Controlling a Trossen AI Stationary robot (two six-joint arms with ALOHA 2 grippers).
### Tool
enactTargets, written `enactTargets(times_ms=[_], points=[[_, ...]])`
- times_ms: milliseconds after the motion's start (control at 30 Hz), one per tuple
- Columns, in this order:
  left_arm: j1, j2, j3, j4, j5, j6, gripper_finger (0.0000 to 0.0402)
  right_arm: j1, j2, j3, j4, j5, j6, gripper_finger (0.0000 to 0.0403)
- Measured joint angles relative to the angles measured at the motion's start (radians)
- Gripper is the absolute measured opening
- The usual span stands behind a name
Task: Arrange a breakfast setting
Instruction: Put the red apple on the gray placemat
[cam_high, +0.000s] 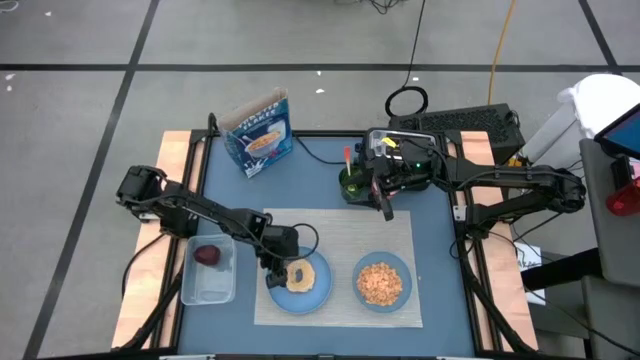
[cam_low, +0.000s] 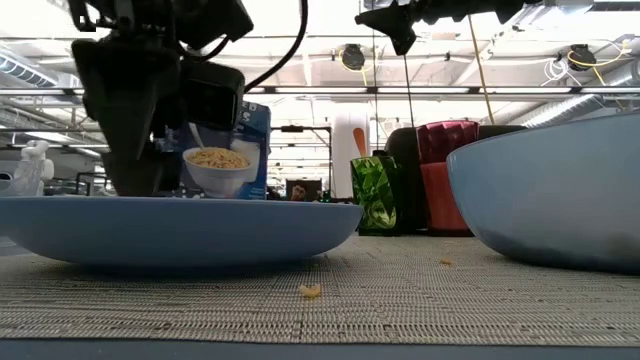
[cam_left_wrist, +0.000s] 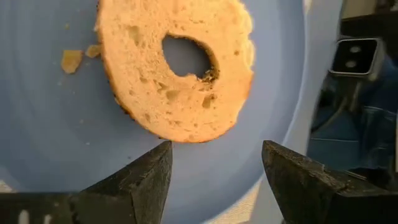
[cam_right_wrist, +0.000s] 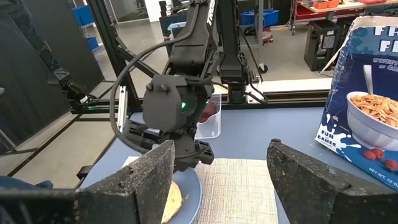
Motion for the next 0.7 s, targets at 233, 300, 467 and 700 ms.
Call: enactTargets(times_ms=[233,300,467,700], points=[[0.043,-0.119,-0.001,-0.093,0.025,-0.001,0.0253,0.0,0.0,0.0,-0.007,0.0,0.0,0.0247],[0.051,-0.162,0.0,-0.098,0.026,-0.012,0.0253,0.0,0.0,0.0,-0.008,0.0,0.0,0.0247],[0.054,-0.296,0.002,-0.222,0.029,-0.039,0.0253,0.0,0.0,0.0,-0.008,0.0,0.0,0.0247],[0.041,-0.489,-0.001,-0.511,0.035,-0.053,0.0253,0.0,0.0,0.0,-0.011,-0.001,0.0,0.0247]])
